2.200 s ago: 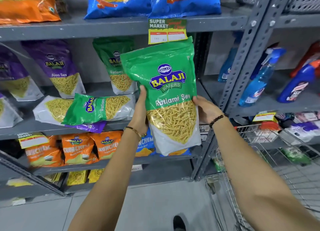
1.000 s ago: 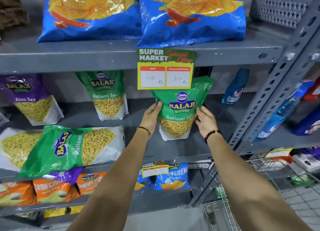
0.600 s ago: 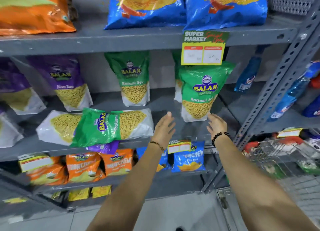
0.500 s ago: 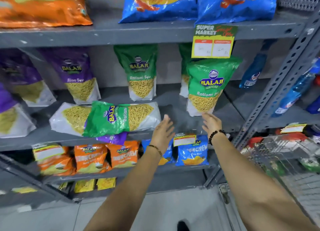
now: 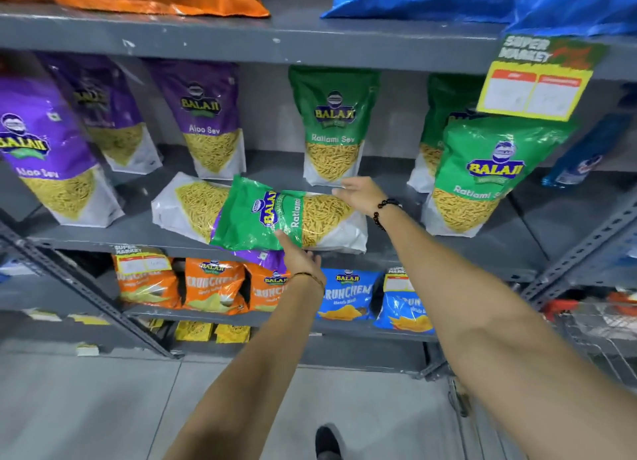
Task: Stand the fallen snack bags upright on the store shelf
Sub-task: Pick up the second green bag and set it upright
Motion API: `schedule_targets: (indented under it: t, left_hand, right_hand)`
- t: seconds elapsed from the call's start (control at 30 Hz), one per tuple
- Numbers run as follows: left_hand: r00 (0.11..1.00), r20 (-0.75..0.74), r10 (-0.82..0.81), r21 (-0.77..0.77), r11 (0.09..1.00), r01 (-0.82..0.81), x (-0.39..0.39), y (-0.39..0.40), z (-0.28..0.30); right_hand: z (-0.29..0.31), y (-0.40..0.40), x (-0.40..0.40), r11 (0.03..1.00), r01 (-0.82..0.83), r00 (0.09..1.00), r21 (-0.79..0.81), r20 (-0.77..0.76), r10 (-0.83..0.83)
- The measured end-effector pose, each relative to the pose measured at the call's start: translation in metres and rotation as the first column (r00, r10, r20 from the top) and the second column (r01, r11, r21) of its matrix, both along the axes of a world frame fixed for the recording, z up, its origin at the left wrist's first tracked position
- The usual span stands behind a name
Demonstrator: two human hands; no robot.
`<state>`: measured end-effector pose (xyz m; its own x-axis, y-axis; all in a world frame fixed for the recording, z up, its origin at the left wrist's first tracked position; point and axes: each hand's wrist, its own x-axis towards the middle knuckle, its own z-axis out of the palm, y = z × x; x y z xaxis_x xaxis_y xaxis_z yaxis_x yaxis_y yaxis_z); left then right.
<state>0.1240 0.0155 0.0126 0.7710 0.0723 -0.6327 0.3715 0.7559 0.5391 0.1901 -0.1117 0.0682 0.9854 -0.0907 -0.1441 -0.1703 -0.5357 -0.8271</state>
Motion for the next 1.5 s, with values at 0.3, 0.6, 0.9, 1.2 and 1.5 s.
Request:
schedule_targets:
  t: [0.3,0.6,0.9,1.2,1.5]
  left_hand:
    - [0.955,-0.169,0.245,0.028,0.969,-0.244,0.043,-0.019,-0.003]
    - [0.958,-0.144,0.246,0.060,0.969,-0.240,0.044,-0.016,-0.013]
    - [0.987,0.141,-0.079,0.314,0.949,0.031,0.042,0.021,0.005]
    - [0.679,0.434,-0.592,0.462,0.794,0.396,0.022,0.074,0.063]
    - [0.535,0.481,-0.695,0.525,0.717,0.459,0.001,0.096,0.093]
  right_hand:
    - [-0.018,0.019,0.090,0.917,-0.326,0.932,-0.232,-0.245,0.269]
    - [-0.030,0.012,0.102,0.843,-0.434,0.863,-0.316,-0.415,0.288]
    - [-0.023,-0.028,0.003,0.848,0.029,0.975,0.530,-0.204,0.093]
    - [-0.008,-0.023,-0.094,0.626,0.034,0.999,0.779,-0.024,-0.024]
    - [0.017,-0.016,-0.122,0.587,-0.022,0.998,0.809,0.052,-0.034]
